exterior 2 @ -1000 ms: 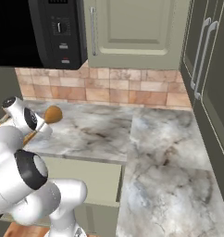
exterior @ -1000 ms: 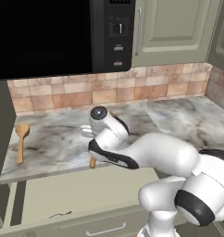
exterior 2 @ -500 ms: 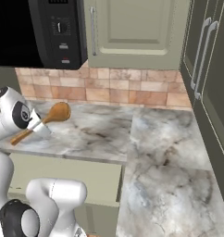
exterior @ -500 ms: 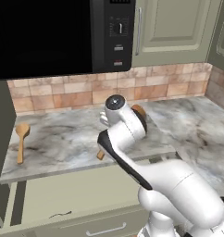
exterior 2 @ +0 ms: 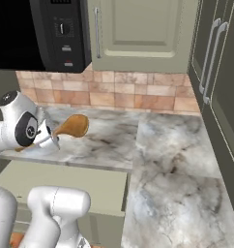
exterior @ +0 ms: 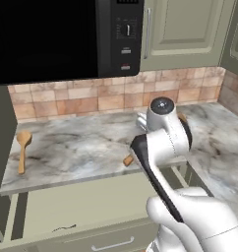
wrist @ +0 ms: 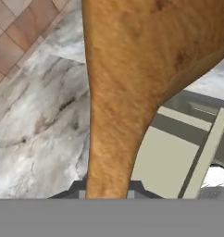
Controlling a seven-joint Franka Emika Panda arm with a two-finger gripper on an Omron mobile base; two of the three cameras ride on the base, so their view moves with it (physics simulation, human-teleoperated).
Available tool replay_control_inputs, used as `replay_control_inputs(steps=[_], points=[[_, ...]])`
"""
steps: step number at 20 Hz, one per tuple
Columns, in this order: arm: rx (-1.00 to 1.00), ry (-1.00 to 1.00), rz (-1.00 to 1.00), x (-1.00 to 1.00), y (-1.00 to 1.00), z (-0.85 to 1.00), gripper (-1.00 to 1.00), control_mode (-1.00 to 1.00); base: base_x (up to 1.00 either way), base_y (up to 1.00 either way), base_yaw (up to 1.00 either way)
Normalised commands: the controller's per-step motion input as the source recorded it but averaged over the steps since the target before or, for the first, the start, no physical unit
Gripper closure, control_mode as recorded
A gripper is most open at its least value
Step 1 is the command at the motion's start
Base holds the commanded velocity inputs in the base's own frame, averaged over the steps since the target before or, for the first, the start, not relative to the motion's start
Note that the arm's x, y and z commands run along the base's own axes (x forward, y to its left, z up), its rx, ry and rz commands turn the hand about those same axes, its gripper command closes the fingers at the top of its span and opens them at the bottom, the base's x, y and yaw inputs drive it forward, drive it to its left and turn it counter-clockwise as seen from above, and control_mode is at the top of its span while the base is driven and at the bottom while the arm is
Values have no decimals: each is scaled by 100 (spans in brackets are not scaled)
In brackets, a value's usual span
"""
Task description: Organize the utensils by type. Pick up the wooden spoons from the counter and place them in the open cabinet. Then pick up the metallic utensils from the counter and place them in the open drawer.
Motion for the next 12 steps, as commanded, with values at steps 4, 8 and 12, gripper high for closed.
replay_control_inputs(steps=[4, 8, 12], points=[[1, -45, -31, -52, -32, 0, 100, -100, 0, 0, 0], [3, -28, -31, -7, -49, 0, 100, -100, 0, 0, 0], [21, -9, -18, 0, -74, 0, 100, -100, 0, 0, 0]])
